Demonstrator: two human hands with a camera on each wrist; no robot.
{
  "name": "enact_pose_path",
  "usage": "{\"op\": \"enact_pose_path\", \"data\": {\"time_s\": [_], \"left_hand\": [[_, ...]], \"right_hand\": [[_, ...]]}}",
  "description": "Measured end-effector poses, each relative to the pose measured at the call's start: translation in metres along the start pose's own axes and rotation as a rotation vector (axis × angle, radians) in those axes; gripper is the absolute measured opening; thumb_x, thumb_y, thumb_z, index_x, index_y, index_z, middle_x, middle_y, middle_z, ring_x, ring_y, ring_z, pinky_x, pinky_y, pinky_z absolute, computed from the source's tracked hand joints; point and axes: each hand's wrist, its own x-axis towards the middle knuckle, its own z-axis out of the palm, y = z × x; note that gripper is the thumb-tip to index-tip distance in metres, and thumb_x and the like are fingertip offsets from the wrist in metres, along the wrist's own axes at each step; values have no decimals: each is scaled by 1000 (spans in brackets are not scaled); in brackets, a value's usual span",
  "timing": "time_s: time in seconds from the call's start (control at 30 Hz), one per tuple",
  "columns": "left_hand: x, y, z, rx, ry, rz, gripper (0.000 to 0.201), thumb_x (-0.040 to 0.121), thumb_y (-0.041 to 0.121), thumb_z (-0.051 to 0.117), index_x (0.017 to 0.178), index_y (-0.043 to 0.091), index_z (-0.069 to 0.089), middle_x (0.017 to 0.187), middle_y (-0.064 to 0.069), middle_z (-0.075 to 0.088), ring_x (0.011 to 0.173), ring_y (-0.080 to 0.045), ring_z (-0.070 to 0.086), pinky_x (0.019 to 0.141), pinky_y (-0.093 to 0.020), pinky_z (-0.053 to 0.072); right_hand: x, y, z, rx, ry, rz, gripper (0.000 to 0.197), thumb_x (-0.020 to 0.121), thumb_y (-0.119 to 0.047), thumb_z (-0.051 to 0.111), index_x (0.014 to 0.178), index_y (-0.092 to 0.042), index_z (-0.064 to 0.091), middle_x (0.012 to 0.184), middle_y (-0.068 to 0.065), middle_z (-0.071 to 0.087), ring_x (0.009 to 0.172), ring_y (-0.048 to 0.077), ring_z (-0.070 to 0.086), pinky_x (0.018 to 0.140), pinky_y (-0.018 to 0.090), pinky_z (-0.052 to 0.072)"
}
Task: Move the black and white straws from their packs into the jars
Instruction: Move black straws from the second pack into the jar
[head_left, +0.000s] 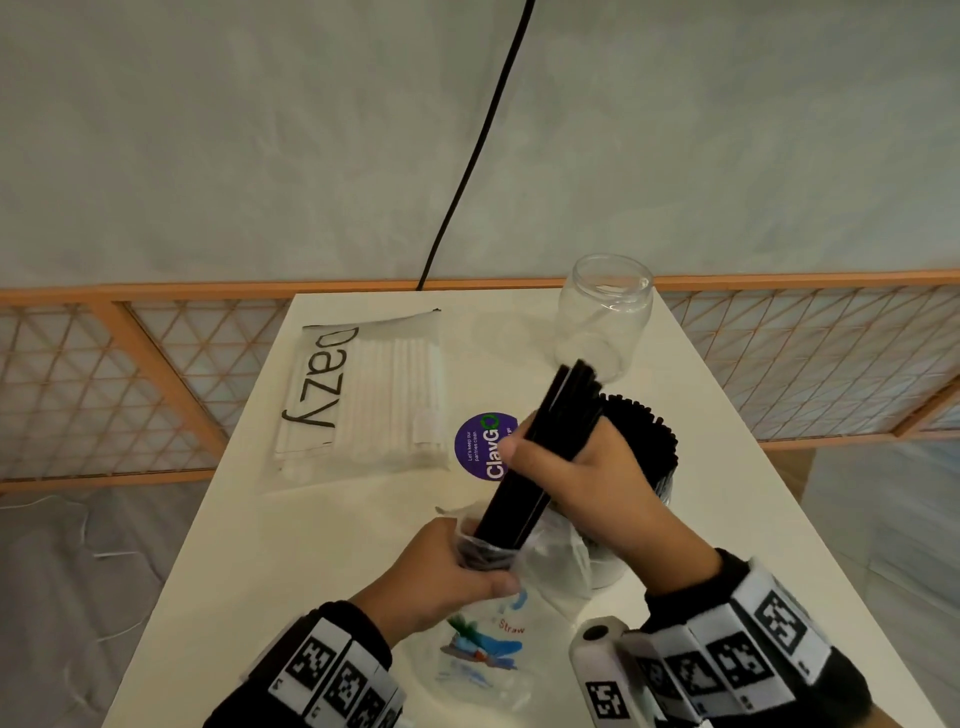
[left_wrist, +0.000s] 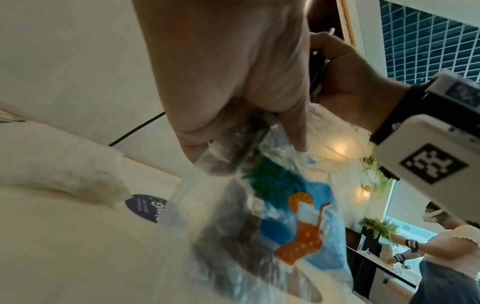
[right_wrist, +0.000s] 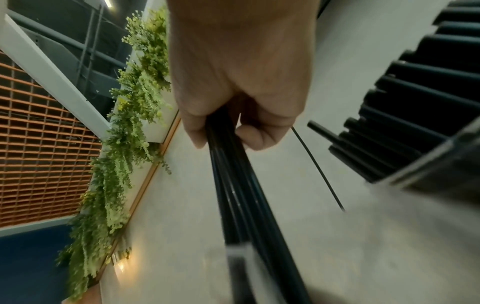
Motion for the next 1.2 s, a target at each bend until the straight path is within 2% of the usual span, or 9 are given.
{"op": "enact_pose_path", "data": {"time_s": [0.07, 0.17, 0.33, 0.57, 0.67, 0.8, 0.93, 1.1, 1.2], "left_hand": [[-1, -3, -4, 26, 6, -17, 20, 67, 13, 76, 75, 31, 70, 75, 11, 71, 79, -3, 65, 77, -24, 51], [-2, -4, -11, 64, -25, -48, 17, 71, 17, 75, 73, 34, 71, 81, 6, 71, 80, -6, 65, 78, -27, 52], [-3, 3, -20, 162, -79, -103, 23, 66, 23, 80, 80, 11, 66, 75, 1, 64, 75, -11, 62, 79, -35, 52], [-5, -3, -34, 185, -117, -121, 15, 75, 16, 76, 76, 11, 61, 71, 2, 62, 67, -6, 58, 69, -20, 47], [-3, -11, -39, 196, -136, -137, 16, 72, 17, 78, 75, 15, 62, 73, 2, 63, 71, -9, 60, 73, -24, 48], [-1, -21, -44, 191, -88, -162, 20, 72, 16, 78, 86, 18, 64, 78, 7, 64, 74, -5, 62, 68, -12, 48], [7, -28, -49, 187, 81, -264, 68, 55, 51, 79, 107, 11, 62, 100, -4, 67, 102, -20, 63, 88, -30, 50], [13, -34, -50, 459, 345, -644, 85, 82, 66, 45, 134, -2, 40, 139, -17, 46, 126, -30, 44, 100, -34, 35], [11, -29, -39, 483, 506, -610, 79, 86, 58, 48, 141, 4, 30, 145, -16, 37, 133, -33, 35, 108, -39, 30]], "right_hand": [[1, -4, -3, 68, 47, 3, 15, 77, -19, 71, 66, -10, 65, 60, -4, 61, 60, 6, 59, 57, 16, 46], [-1, -6, 0, 43, -84, 43, 13, 76, -9, 73, 68, -16, 66, 62, -9, 63, 63, 2, 61, 60, 15, 46], [-3, -8, 20, -90, -203, 73, 9, 75, -10, 75, 76, -14, 68, 60, -17, 63, 56, -4, 58, 53, 8, 42], [-3, -14, 32, -148, -193, 49, 5, 78, -6, 67, 73, -6, 66, 64, -5, 61, 60, 3, 57, 57, 18, 46], [-4, -15, 35, -148, -83, 32, 10, 78, -5, 64, 68, -8, 63, 59, -6, 58, 55, 3, 54, 54, 18, 44], [-7, -23, 15, -89, 153, -12, 20, 78, -6, 64, 61, -17, 64, 53, -8, 59, 48, 2, 52, 48, 15, 42], [-10, -33, -27, 8, 410, -80, 28, 81, -4, 64, 60, -22, 65, 55, -7, 62, 50, 5, 57, 44, 16, 44], [-14, -34, -77, 61, 568, -110, 9, 75, -18, 64, 67, -20, 62, 53, -10, 62, 50, 5, 57, 44, 16, 46], [-20, -27, -100, 20, 605, -95, 22, 83, -11, 62, 64, -21, 61, 52, -10, 61, 48, 6, 55, 45, 16, 46]]}}
